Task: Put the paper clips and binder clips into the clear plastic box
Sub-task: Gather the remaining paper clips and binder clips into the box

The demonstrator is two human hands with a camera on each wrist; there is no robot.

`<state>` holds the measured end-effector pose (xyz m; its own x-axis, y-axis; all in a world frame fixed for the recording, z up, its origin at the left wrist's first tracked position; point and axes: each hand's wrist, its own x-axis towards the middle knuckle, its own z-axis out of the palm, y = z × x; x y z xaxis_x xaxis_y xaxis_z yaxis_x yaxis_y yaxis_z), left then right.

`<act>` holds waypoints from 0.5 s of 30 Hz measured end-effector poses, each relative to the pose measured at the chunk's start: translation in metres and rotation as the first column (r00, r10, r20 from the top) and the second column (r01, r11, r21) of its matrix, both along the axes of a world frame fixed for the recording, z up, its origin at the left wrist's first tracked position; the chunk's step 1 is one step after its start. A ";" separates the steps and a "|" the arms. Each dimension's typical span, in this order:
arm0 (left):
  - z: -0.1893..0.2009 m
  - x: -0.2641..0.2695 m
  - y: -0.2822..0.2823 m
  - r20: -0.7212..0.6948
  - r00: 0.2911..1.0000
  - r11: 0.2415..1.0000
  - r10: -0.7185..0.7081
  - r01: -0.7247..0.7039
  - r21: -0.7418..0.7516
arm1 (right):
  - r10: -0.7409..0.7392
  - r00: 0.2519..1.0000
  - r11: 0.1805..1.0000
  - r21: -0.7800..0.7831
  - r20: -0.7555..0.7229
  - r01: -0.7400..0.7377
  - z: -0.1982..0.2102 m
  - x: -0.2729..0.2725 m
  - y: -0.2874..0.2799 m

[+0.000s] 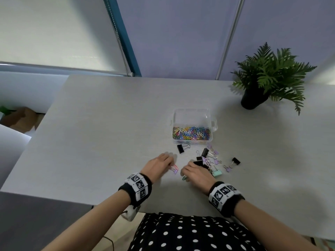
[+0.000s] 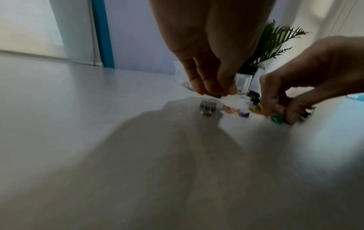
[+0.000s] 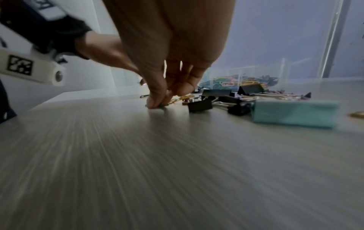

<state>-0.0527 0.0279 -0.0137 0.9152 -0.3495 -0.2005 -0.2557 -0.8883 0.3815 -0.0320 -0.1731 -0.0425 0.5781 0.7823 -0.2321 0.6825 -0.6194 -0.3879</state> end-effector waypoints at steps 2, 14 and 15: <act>0.000 0.016 -0.010 -0.017 0.999 0.998 -0.047 0.047 0.031 | -0.011 1.000 1.000 -0.021 0.009 0.011 -0.003 0.000 0.002; -0.010 0.033 -0.025 -0.054 0.963 0.922 -0.263 0.267 0.279 | -0.412 0.869 0.860 0.198 -0.275 0.470 0.010 0.020 -0.019; -0.009 0.032 -0.027 -0.056 0.967 0.933 -0.249 0.255 0.252 | -0.397 0.883 0.879 0.173 -0.248 0.444 0.009 0.021 -0.016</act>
